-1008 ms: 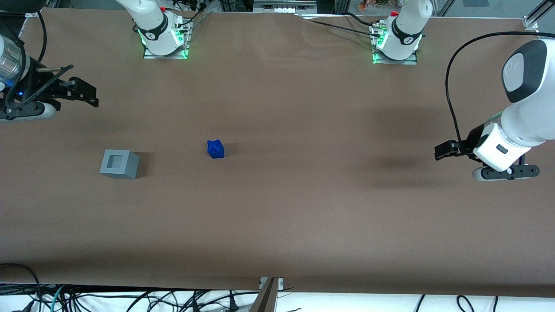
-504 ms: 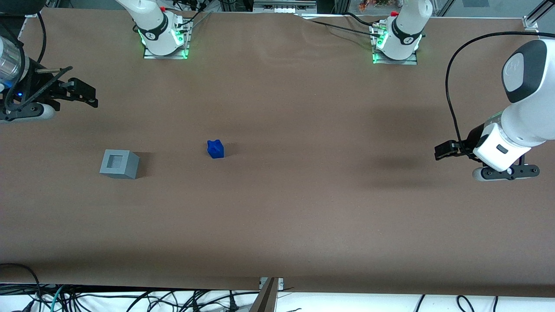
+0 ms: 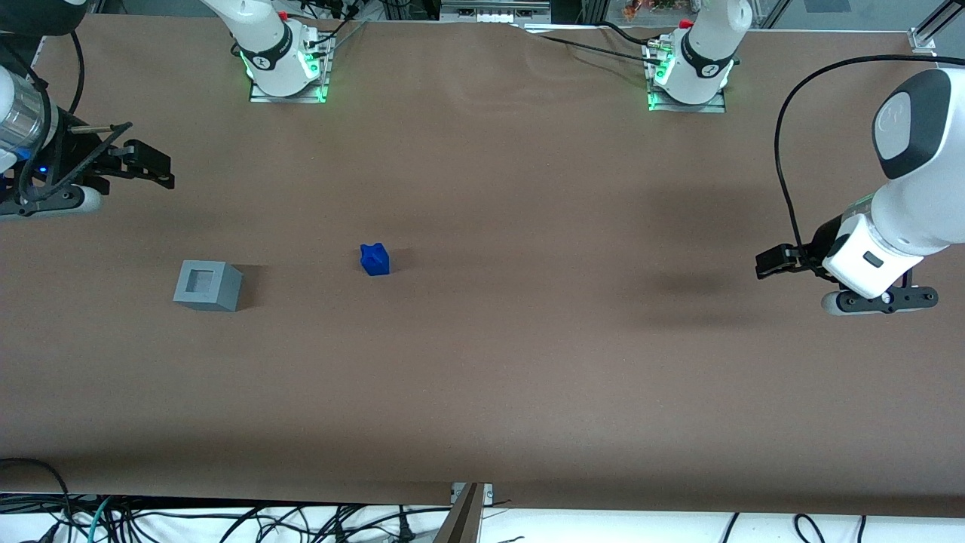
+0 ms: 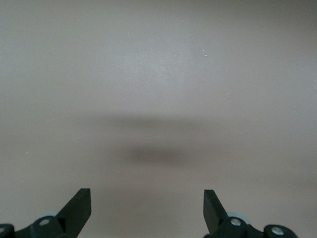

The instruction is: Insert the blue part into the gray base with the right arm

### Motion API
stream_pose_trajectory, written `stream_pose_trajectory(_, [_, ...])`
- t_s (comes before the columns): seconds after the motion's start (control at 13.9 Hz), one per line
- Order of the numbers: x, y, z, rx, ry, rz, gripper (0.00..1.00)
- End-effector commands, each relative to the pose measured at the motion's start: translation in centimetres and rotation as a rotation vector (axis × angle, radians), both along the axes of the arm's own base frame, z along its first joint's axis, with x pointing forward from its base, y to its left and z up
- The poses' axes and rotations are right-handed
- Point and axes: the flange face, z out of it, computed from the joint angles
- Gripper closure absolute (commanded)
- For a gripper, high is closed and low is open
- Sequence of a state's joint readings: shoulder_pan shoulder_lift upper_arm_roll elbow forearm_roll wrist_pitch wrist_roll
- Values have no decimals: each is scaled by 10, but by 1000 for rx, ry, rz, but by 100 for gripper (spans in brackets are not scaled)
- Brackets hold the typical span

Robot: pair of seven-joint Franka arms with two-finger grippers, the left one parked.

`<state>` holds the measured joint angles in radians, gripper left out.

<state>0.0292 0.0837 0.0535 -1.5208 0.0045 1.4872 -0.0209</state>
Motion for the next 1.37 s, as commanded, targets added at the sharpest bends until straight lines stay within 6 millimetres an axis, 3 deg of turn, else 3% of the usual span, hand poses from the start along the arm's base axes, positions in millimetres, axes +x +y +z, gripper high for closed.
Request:
stream_pose_trajectory(0.0, [-4, 2, 4, 3, 4, 16, 1])
stream_pose_trajectory(0.58, [-3, 12, 4, 10, -5, 55, 1])
stream_pose_trajectory(1.15, [-9, 83, 1, 57, -12, 42, 1])
stream_pose_trajectory(1.3, [-10, 98, -2, 94, -1, -40, 1])
